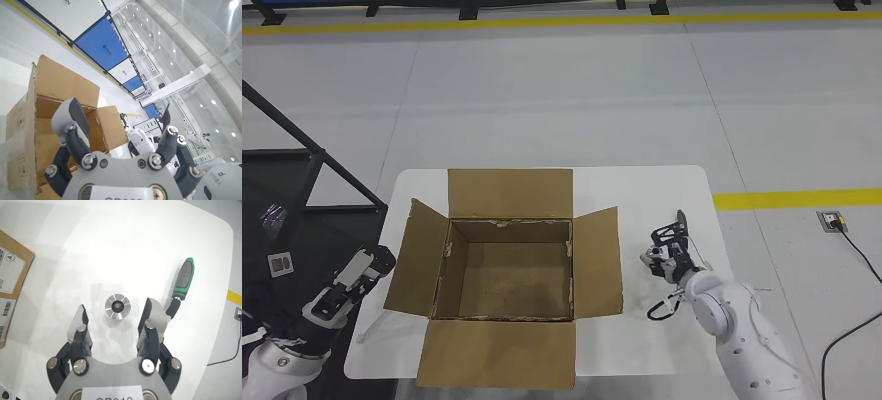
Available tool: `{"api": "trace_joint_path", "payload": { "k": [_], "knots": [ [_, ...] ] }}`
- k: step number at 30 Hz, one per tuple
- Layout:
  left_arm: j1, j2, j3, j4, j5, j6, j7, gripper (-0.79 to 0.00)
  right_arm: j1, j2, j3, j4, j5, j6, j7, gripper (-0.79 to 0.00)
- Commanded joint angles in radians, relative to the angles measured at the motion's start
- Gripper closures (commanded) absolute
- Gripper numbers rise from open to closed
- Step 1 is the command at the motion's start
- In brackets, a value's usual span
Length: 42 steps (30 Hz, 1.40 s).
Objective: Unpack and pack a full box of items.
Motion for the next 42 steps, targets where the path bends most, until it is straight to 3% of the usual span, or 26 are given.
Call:
{"api": "trace_joint_path", "payload": {
  "k": [1,6,11,12,17,20,27,31,36,42],
  "knots": [
    [0.000,0.000,0.000,0.000,0.000,0.000,0.000,-0.785,0.017,-0.002,-0.007,0.024,0.011,-0.001,0.004,-0.493],
    [0.000,0.000,0.000,0.000,0.000,0.000,0.000,-0.785,0.059,-0.007,-0.020,0.087,0.045,-0.005,0.019,-0.511],
    [0.000,0.000,0.000,0.000,0.000,0.000,0.000,-0.785,0.070,-0.008,-0.027,0.103,0.052,0.002,0.027,-0.197],
    [0.000,0.000,0.000,0.000,0.000,0.000,0.000,-0.785,0.068,-0.008,-0.026,0.100,0.054,0.003,0.028,0.000],
    [0.000,0.000,0.000,0.000,0.000,0.000,0.000,-0.785,0.035,-0.003,-0.010,0.044,0.047,0.039,0.019,0.000],
    [0.000,0.000,0.000,0.000,0.000,0.000,0.000,-0.785,-0.016,0.003,0.014,-0.063,0.027,0.085,0.002,0.000],
    [0.000,0.000,0.000,0.000,0.000,0.000,0.000,-0.785,-0.222,0.008,0.055,-0.552,-0.073,0.314,-0.052,0.000],
    [0.000,0.000,0.000,0.000,0.000,0.000,0.000,-0.785,-0.322,-0.003,-0.010,-0.776,-0.131,0.440,-0.171,0.000],
    [0.006,-0.002,-0.001,0.010,-0.014,-0.003,0.010,-0.785,-0.334,-0.014,-0.173,-0.873,-0.250,0.398,-0.217,0.000],
    [0.043,-0.008,-0.066,0.098,-0.127,-0.035,0.039,-0.785,-0.174,-0.048,-0.400,-0.768,-0.313,0.292,-0.076,0.000]
  ]
}}
